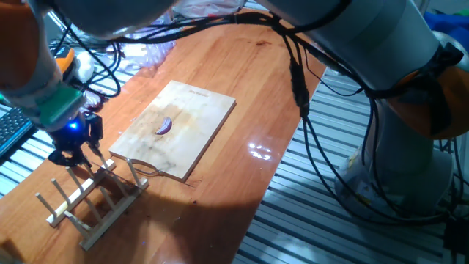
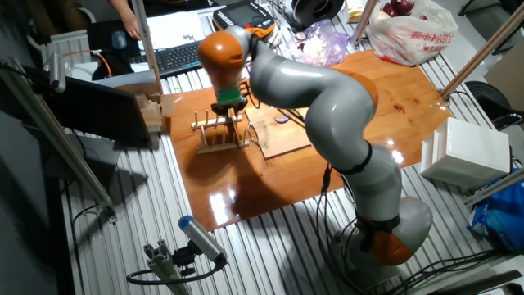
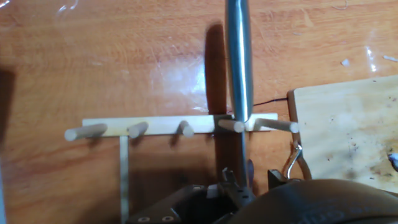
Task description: Chop the onions
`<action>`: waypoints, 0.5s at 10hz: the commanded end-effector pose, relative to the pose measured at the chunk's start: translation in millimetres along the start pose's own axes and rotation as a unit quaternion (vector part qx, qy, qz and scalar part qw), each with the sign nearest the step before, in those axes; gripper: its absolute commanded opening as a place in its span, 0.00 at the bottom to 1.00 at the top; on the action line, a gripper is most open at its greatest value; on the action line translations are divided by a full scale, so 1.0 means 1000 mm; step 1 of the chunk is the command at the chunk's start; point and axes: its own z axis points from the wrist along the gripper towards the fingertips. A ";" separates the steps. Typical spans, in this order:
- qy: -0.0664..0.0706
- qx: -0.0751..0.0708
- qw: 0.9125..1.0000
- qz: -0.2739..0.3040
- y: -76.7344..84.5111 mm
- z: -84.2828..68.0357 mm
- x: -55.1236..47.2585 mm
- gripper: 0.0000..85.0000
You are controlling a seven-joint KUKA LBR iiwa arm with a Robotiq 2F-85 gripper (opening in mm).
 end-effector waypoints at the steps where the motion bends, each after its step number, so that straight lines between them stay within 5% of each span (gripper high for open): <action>1: -0.006 0.008 1.000 0.002 0.002 0.004 0.002 0.40; 5: -0.016 0.009 1.000 -0.009 -0.006 0.020 0.000 0.40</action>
